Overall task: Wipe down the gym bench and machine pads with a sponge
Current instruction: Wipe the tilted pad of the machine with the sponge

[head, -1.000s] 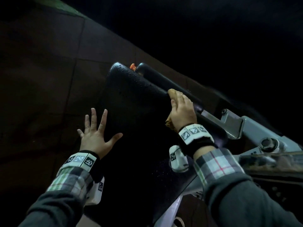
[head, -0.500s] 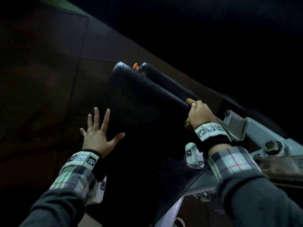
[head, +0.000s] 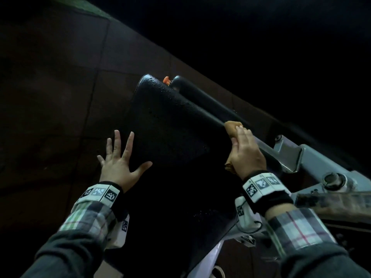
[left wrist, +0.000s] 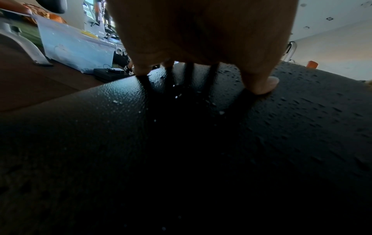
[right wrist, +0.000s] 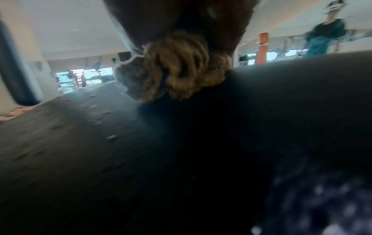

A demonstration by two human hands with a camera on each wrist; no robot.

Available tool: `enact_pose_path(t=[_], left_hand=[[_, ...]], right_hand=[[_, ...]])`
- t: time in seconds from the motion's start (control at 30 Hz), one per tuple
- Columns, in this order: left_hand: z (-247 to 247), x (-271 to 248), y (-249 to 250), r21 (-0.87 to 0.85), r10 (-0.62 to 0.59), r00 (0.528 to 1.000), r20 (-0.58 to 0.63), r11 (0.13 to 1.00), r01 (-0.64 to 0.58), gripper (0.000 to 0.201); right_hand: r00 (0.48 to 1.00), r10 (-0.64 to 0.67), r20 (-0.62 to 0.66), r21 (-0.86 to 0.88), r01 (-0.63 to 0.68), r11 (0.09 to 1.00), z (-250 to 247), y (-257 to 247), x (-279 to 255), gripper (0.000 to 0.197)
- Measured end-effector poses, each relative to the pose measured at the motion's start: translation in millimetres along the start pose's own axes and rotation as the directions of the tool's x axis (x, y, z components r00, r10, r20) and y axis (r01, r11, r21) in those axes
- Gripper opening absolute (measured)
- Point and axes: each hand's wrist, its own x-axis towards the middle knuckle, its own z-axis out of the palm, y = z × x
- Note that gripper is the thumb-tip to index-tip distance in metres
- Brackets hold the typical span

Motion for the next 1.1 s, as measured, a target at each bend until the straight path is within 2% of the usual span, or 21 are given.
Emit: enact_pose_path(t=[0.1, 0.2, 0.27, 0.33, 0.47, 0.53, 0.6, 0.67, 0.77, 0.87, 0.93, 1.03, 1.1], left_hand=[[0.5, 0.1, -0.1, -0.003, 0.002, 1.000, -0.005, 1.000, -0.002, 0.103], [0.9, 0.3, -0.7, -0.004, 0.002, 1.000, -0.009, 1.000, -0.002, 0.102], [0.8, 0.7, -0.7, -0.008, -0.001, 1.000, -0.004, 1.000, 0.001, 0.101], [0.5, 0.8, -0.3, -0.014, -0.002, 1.000, 0.002, 1.000, 0.002, 0.101], [0.8, 0.1, -0.7, -0.018, 0.001, 1.000, 0.004, 1.000, -0.001, 0.102], [2.1, -0.2, -1.4, -0.021, 0.008, 1.000, -0.016, 1.000, -0.008, 0.102], [3.9, -1.4, -1.8, -0.033, 0.015, 0.999, -0.047, 0.999, -0.017, 0.103], [5.6, -2.7, -2.1, -0.039, 0.019, 0.997, -0.078, 0.999, -0.022, 0.102], [6.5, -4.0, -2.1, -0.039, 0.015, 0.996, -0.086, 0.999, -0.018, 0.101], [6.4, -4.3, -2.5, -0.031, 0.012, 0.997, -0.075, 0.999, -0.014, 0.101], [6.5, -3.9, -2.4, -0.028, 0.011, 0.997, -0.072, 1.000, -0.013, 0.100], [6.0, -3.6, -1.6, -0.018, 0.007, 0.998, -0.056, 1.000, -0.009, 0.100], [5.6, -3.3, -1.8, -0.013, 0.004, 0.999, -0.049, 1.000, -0.005, 0.100]], right_hand=[[0.990, 0.125, 0.059, 0.024, -0.127, 0.992, -14.8, -1.0, 12.1, 0.034], [0.947, 0.255, 0.195, -0.032, -0.254, 0.967, -25.4, -24.4, 32.8, 0.036], [0.924, 0.285, 0.254, -0.070, -0.276, 0.959, -27.7, -42.1, 44.0, 0.035], [0.945, 0.233, 0.228, -0.044, -0.229, 0.972, -22.9, -57.6, 47.6, 0.033], [0.997, 0.033, 0.073, 0.050, -0.036, 0.998, 6.1, -62.9, 30.9, 0.039], [0.994, -0.105, 0.008, -0.005, 0.105, 0.994, 12.6, -52.7, 17.5, 0.044], [0.984, -0.177, 0.014, -0.111, 0.177, 0.978, 14.5, -35.2, 6.7, 0.048], [0.991, -0.136, 0.009, -0.110, 0.136, 0.985, 9.5, -21.8, 0.8, 0.050], [1.000, 0.022, -0.013, -0.026, -0.022, 0.999, -2.8, -15.4, 5.3, 0.041], [0.984, 0.152, 0.089, 0.010, -0.154, 0.988, -16.5, -33.3, 23.5, 0.034], [0.964, 0.203, 0.171, -0.010, -0.204, 0.979, -22.6, -49.4, 38.2, 0.037], [0.926, 0.221, 0.306, -0.040, -0.220, 0.975, -28.0, -72.8, 57.0, 0.039], [0.908, 0.208, 0.363, 0.048, -0.242, 0.969, -30.4, -88.8, 68.6, 0.040]])
